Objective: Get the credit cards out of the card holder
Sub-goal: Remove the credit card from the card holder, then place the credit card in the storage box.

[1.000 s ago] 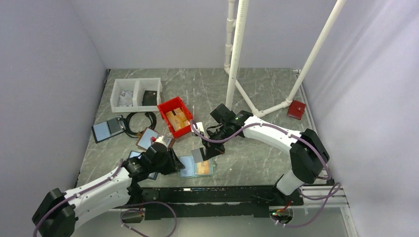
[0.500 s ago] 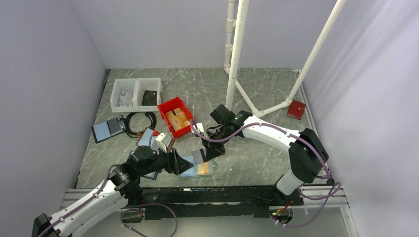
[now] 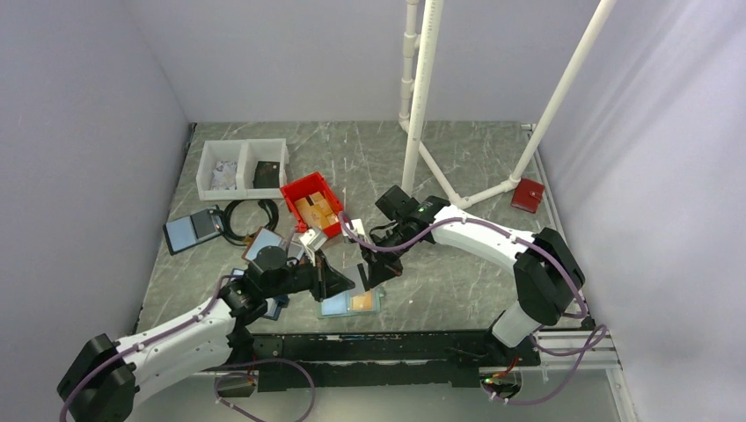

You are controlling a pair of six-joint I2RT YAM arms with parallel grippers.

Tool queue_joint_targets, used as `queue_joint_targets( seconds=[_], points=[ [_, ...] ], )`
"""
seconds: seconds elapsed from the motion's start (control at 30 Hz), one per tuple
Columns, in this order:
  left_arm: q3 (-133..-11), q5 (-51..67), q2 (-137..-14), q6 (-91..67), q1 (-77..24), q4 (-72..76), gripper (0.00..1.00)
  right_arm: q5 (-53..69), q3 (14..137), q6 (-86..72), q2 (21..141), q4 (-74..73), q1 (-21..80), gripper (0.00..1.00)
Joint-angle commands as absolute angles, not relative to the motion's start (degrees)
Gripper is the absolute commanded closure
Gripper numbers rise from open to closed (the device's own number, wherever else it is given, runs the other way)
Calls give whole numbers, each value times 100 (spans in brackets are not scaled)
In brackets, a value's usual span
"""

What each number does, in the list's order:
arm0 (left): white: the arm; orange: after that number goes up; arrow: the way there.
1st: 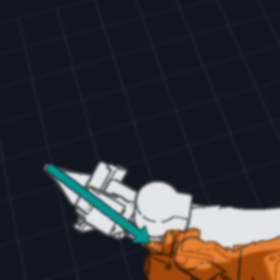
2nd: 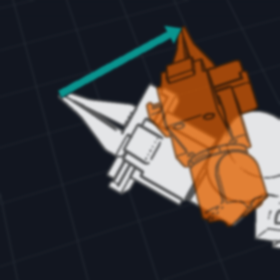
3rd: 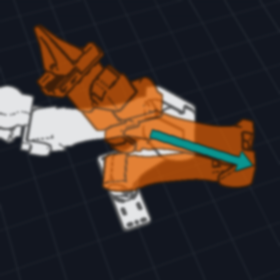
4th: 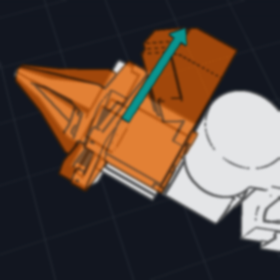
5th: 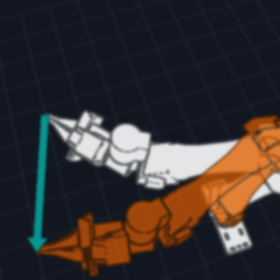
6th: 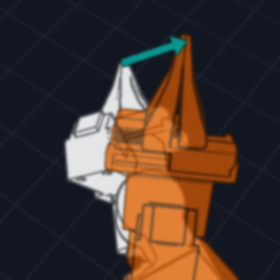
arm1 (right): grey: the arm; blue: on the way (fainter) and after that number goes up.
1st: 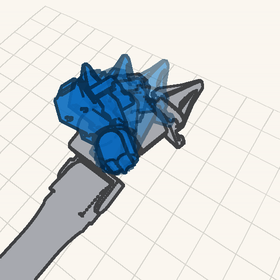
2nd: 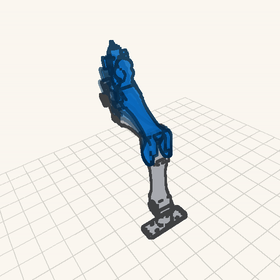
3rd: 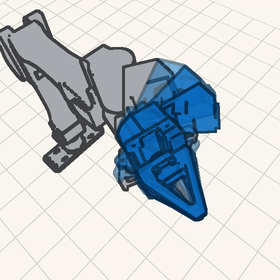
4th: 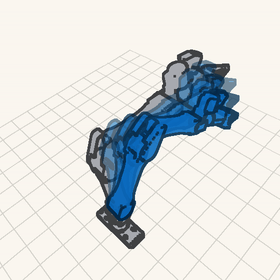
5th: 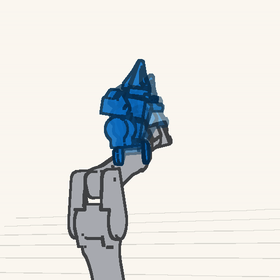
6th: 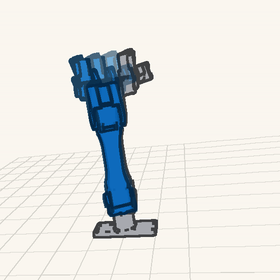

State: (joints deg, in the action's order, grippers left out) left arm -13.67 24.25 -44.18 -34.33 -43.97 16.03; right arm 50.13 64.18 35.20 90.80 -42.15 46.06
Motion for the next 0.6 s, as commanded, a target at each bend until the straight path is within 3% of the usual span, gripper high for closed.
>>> queue_joint_targets(
  seconds=[0.0,0.03,0.23,0.3,0.43,0.57],
  points=[
    [-1642,2831,-4560,-3376,-4388,2211,100,5229,6659,3652,9078,-4235,4610,100],
    [-1640,2785,-4480,-3383,-4394,2150,100,5197,6686,3648,9079,-4255,4594,98],
    [-1977,1784,-3639,-3363,-4384,324,100,4537,6636,3799,8487,-4339,4500,50],
    [-2219,989,-3270,-3512,-4360,-749,100,4164,6491,3846,8152,-4240,4483,40],
    [-2993,-553,-2938,-3418,-4166,-2491,100,4032,6325,4032,7752,-4249,4478,36],
    [-4309,-1161,-3744,-2579,-3549,-3115,100,4067,6378,4223,7708,-4438,4624,36]
  ],
)
